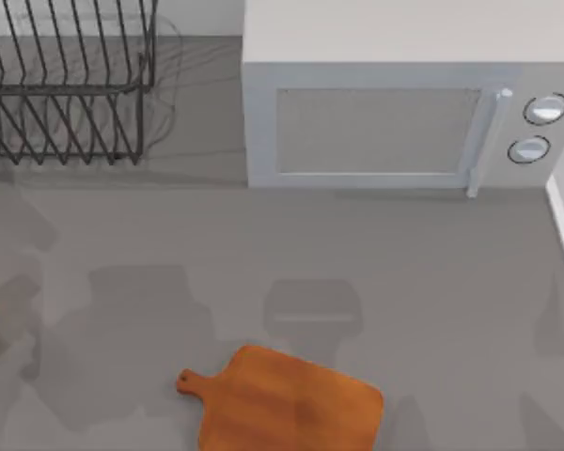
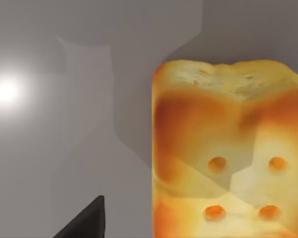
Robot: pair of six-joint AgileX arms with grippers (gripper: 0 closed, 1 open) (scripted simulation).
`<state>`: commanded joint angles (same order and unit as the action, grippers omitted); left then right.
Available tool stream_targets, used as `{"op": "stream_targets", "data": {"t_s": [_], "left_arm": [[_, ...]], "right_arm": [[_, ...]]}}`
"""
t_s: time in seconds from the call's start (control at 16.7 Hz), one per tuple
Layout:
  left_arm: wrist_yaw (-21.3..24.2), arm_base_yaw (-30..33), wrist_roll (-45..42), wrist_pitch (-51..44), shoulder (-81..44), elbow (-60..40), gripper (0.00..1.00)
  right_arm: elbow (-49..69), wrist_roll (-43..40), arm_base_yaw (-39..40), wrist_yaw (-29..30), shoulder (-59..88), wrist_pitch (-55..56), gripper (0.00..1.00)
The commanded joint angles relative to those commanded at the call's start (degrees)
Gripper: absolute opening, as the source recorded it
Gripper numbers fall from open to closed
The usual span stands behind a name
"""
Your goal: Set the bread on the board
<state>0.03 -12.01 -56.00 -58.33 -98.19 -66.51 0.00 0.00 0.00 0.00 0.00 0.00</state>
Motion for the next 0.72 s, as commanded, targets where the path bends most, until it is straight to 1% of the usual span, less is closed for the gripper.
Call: {"op": "stream_targets", "data": {"t_s": [0.36,0.48,0.72], "left_arm": [[0.0,0.2,0.1,1.1,-0.4,0.9,1.00],[0.0,0.1,0.1,4.3,-1.9,2.7,1.00],[0.0,-0.1,-0.2,13.9,-5.7,7.7,1.00]], "right_arm": [[0.0,0.0,0.0,0.0,0.0,0.0,1.00],[0.0,0.0,0.0,0.0,0.0,0.0,1.00],[0.0,0.0,0.0,0.0,0.0,0.0,1.00]]}}
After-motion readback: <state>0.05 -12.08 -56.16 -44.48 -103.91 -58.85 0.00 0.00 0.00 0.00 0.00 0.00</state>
